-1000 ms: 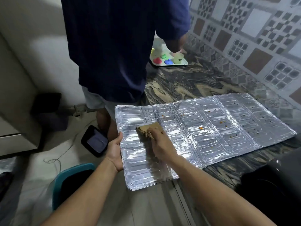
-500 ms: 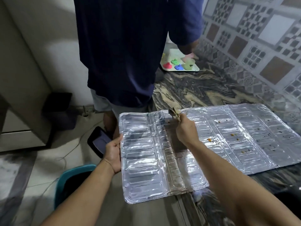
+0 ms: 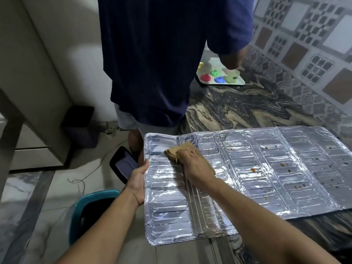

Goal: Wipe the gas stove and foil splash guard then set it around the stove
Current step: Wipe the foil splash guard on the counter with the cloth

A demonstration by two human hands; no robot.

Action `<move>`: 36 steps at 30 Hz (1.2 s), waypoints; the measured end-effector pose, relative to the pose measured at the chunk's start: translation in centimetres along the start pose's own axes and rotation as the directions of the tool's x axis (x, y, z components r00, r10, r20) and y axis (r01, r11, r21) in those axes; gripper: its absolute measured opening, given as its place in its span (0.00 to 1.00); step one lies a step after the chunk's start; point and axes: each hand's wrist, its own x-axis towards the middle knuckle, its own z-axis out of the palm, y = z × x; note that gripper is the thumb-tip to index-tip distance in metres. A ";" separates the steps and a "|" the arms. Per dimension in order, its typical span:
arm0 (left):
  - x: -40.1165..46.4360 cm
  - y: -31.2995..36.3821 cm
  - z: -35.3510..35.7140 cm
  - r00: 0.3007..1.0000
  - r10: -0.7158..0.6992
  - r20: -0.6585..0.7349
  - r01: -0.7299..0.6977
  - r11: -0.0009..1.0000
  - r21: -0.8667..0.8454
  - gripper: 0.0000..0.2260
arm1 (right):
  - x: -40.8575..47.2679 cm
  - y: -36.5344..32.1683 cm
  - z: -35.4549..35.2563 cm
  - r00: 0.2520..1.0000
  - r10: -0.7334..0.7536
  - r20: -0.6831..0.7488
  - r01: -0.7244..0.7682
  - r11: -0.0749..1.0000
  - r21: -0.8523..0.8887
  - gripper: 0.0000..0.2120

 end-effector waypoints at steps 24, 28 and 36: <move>-0.6 -0.7 1.3 0.996 0.081 0.028 -0.079 0.995 -0.064 0.26 | 5.0 -3.5 2.6 0.986 0.154 -0.056 -0.136 0.959 0.247 0.11; -1.1 -0.5 1.5 0.993 0.119 0.023 -0.116 0.989 -0.087 0.27 | 6.8 -4.6 1.4 0.980 0.195 -0.024 -0.184 0.955 0.233 0.12; -0.7 0.3 2.2 0.976 0.217 -0.025 -0.219 0.969 -0.111 0.32 | -1.2 -7.0 -0.1 0.998 -0.040 0.050 0.022 0.951 0.309 0.21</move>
